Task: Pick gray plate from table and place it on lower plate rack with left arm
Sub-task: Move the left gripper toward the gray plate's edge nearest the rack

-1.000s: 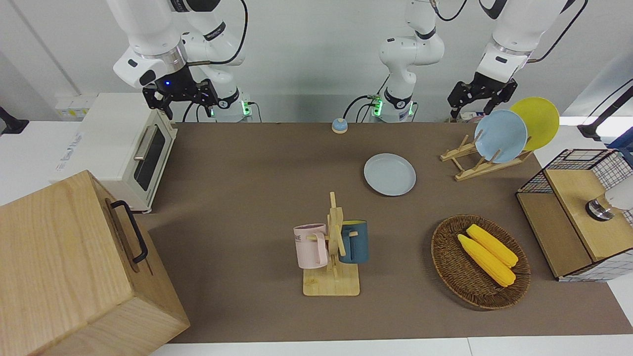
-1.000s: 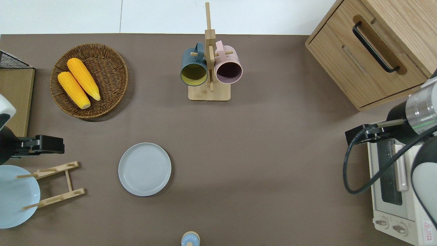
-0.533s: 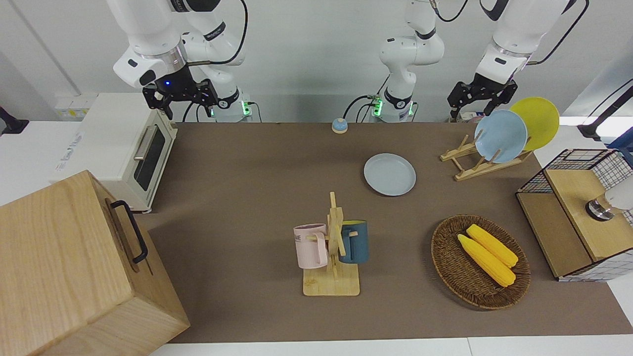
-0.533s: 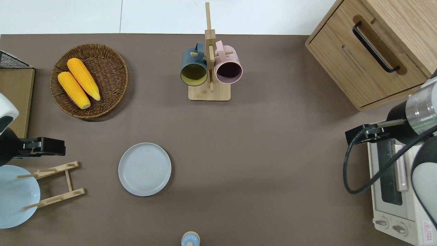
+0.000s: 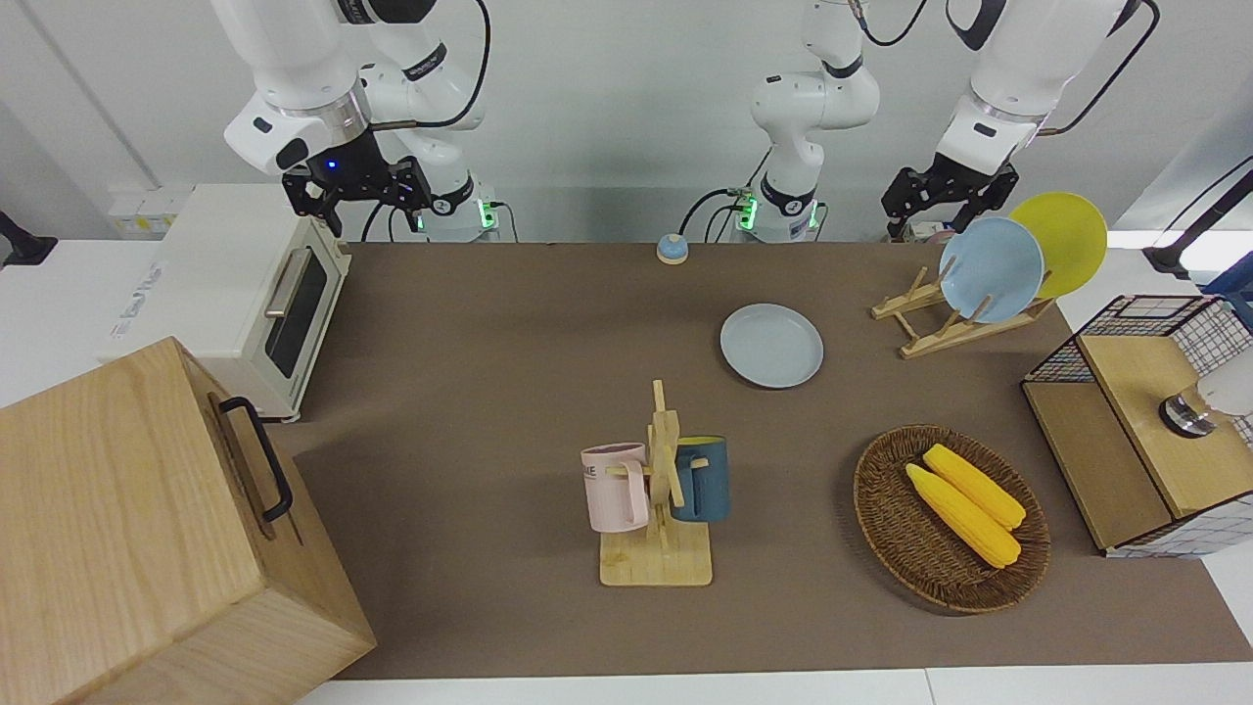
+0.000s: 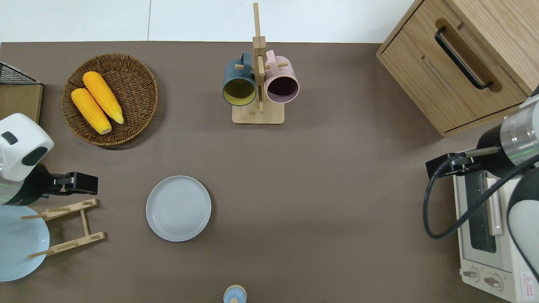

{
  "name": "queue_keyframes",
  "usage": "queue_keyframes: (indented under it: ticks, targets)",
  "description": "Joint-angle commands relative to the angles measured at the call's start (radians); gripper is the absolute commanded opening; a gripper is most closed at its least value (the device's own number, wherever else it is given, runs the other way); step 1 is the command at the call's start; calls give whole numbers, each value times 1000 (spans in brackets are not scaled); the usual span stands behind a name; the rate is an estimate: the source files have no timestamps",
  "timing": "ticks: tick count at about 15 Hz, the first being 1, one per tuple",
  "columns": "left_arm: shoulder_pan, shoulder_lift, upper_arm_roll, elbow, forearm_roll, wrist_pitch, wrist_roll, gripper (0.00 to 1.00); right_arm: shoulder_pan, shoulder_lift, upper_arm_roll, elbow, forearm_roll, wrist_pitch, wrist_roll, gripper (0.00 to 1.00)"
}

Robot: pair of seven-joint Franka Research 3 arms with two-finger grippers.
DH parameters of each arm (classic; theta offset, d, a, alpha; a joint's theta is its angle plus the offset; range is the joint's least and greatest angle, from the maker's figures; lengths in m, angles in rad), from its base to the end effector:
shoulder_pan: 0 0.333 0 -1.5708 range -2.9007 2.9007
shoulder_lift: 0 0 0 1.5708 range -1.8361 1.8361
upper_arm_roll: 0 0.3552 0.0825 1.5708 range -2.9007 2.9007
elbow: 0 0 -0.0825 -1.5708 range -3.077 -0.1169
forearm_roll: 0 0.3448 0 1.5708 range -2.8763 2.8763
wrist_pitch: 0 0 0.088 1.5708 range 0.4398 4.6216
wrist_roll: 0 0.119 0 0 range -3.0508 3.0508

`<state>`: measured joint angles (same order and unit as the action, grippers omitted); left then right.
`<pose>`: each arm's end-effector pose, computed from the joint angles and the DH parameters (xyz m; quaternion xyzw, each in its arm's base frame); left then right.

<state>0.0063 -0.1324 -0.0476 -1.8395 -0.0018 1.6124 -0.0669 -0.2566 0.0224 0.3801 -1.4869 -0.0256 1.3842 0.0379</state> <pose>0.4636 -0.0209 0.6040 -0.9988 -0.0132 0.0472 0.0048 0.4984 0.0556 0.6616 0.9972 0.0413 -0.0608 0.0135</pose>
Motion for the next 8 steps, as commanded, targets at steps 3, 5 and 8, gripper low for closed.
queue_keyframes:
  ticks: [3, 5, 8]
  targets:
    - [-6, -36, 0, -229, -9, 200, -21, 998, -26, -2, 23, 10, -7, -14, 13, 983]
    - [-6, -44, -6, -311, -9, 283, -33, 998, -26, -2, 23, 10, -7, -14, 13, 983]
    - [-5, -43, -23, -401, -15, 366, -62, 998, -26, -2, 23, 10, -7, -14, 13, 983]
